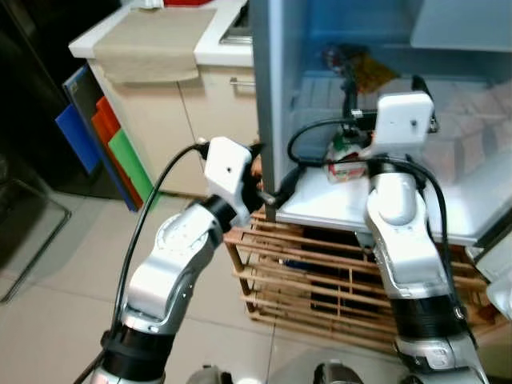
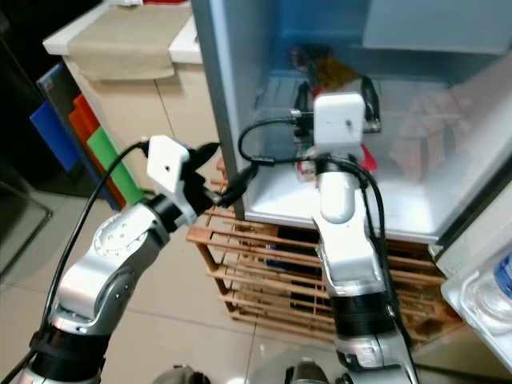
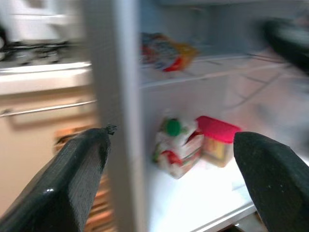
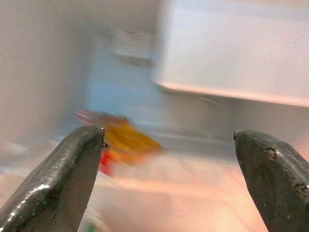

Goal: Restocking fridge

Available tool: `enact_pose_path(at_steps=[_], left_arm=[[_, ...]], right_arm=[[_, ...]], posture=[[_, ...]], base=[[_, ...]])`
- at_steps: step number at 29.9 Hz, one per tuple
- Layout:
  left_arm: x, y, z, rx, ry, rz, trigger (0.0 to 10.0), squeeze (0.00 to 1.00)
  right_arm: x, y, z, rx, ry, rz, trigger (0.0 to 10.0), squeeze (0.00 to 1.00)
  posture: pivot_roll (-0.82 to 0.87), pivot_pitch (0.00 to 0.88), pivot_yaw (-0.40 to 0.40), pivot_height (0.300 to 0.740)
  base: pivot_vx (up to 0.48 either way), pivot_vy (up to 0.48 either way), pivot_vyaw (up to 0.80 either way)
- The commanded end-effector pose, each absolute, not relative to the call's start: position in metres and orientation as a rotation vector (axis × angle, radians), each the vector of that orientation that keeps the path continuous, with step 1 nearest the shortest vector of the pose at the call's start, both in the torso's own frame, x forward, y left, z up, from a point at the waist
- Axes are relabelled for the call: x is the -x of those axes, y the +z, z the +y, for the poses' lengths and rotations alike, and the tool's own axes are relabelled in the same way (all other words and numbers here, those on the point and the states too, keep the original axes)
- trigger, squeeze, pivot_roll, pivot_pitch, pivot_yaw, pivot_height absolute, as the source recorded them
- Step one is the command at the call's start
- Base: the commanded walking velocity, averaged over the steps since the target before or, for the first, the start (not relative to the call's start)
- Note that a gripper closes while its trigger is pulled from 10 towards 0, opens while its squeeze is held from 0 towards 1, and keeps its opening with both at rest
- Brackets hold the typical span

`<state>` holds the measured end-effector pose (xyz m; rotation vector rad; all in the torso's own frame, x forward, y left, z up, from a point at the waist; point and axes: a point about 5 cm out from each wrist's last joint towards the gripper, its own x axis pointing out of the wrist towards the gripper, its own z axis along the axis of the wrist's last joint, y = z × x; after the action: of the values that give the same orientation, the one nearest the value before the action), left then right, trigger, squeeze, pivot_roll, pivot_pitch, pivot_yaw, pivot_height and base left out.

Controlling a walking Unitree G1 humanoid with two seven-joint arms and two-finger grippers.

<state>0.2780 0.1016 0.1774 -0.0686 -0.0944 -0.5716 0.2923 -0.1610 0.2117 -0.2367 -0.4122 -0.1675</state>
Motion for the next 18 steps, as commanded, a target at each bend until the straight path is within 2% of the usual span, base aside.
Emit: enact_pose_path(at_steps=[1,3,5,6,7,8,12,18], left_arm=[[-0.271,0.174,0.127,0.058,-0.457,-0.100,10.0,0.00],[-0.267,0.170,0.144,0.042,-0.368,-0.109,10.0,0.00],[-0.267,0.169,0.148,0.032,-0.335,-0.115,10.0,0.00],[-0.271,0.170,0.149,0.041,-0.289,-0.134,10.0,0.00],[-0.271,0.170,0.149,0.041,-0.289,-0.134,10.0,0.00],[-0.275,0.171,0.145,0.047,-0.290,-0.147,10.0,0.00],[-0.280,0.174,0.134,0.044,-0.340,-0.156,10.0,0.00],[-0.284,0.179,0.125,0.039,-0.387,-0.184,10.0,0.00]], right_arm=[[-0.274,0.195,-0.176,0.204,-0.195,-0.339,10.0,1.00],[-0.254,0.165,-0.194,0.206,-0.255,-0.218,10.0,1.00],[-0.248,0.151,-0.202,0.212,-0.287,-0.164,10.0,1.00],[-0.244,0.137,-0.214,0.250,-0.341,-0.111,10.0,0.84],[-0.244,0.137,-0.214,0.250,-0.341,-0.111,10.0,0.84],[-0.248,0.135,-0.215,0.250,-0.332,-0.101,10.0,0.00],[-0.260,0.140,-0.207,0.241,-0.288,-0.116,10.0,0.00],[-0.270,0.141,-0.202,0.218,-0.288,-0.110,10.0,0.00]], posture=[[-0.11,0.000,0.110,0.740],[-0.11,0.000,0.099,0.740],[-0.10,0.000,0.091,0.740],[-0.10,0.000,0.087,0.740],[-0.10,0.000,0.087,0.740],[-0.09,0.000,0.087,0.740],[-0.09,0.000,0.086,0.740],[-0.10,0.000,0.098,0.740]], base=[[0.000,0.000,0.00],[0.000,0.000,0.00],[0.000,0.000,0.00],[0.000,0.000,0.00],[0.000,0.000,0.00],[0.000,0.000,0.00],[0.000,0.000,0.00],[-0.361,-0.318,0.00]])
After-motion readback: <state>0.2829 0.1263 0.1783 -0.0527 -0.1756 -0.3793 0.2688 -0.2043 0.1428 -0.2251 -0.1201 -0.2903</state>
